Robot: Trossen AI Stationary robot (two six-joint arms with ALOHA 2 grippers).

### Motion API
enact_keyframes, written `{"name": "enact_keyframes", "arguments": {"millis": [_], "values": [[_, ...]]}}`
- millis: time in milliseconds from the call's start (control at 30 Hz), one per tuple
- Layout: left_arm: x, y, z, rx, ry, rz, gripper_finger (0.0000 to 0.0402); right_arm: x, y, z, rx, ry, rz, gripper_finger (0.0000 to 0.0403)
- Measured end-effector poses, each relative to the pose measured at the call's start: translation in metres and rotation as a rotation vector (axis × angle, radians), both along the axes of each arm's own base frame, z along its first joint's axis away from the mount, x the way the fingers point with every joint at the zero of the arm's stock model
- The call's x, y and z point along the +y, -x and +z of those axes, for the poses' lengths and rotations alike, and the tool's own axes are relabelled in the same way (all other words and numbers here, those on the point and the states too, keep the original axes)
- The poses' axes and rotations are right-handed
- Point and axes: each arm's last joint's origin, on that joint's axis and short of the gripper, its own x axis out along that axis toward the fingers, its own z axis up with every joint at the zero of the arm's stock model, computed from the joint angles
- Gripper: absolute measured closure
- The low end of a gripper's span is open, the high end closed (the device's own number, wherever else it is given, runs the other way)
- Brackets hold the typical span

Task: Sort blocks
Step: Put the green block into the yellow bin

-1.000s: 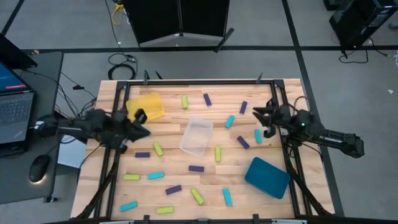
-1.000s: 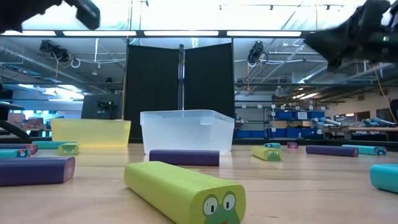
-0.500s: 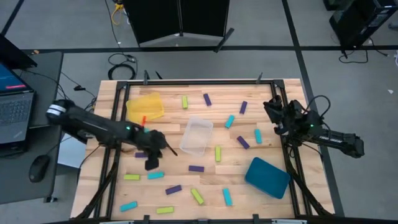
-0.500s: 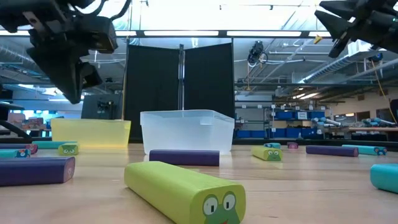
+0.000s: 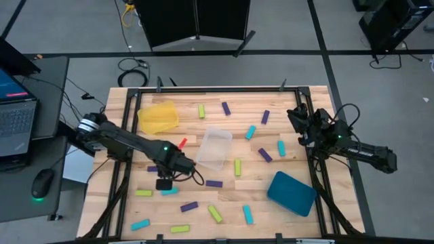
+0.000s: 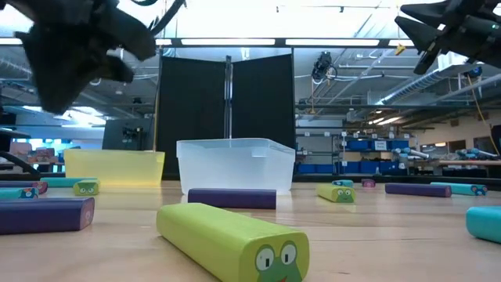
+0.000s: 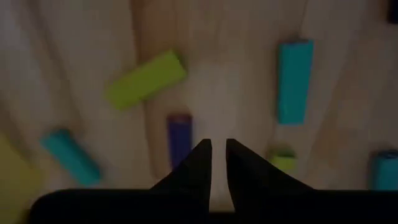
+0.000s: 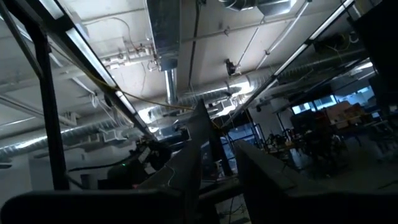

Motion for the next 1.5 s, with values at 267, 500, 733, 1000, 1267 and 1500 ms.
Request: {"name": "enact_keyframes", "arguments": {"millis": [267, 500, 733, 1000, 1267, 1500], "values": [[0.01, -0.009, -0.006, -0.063, -0.26, -0.061, 0.0272, -0.001, 0.0, -0.001, 0.015, -0.001, -0.002, 0.029], [0.009, -0.005, -0.035, -0.075, -0.195, -0.103, 0.0179, -0.001, 0.0, -0.001, 0.014, -0.002, -0.004, 0.029], [0.01, -0.001, -0.05, -0.065, -0.175, -0.148, 0.0154, -0.002, 0.0, -0.001, 0.014, -0.006, -0.026, 0.029], [0.012, 0.005, -0.069, -0.084, -0.17, -0.149, 0.0153, -0.002, -0.001, -0.003, 0.037, -0.015, -0.031, 0.029], [0.018, 0.014, -0.083, -0.043, -0.175, -0.168, 0.0153, -0.003, -0.002, -0.005, 0.053, -0.021, -0.031, 0.029], [0.022, 0.014, -0.092, -0.08, -0.174, -0.196, 0.0153, -0.003, -0.002, -0.005, 0.051, -0.035, -0.056, 0.029]]}}
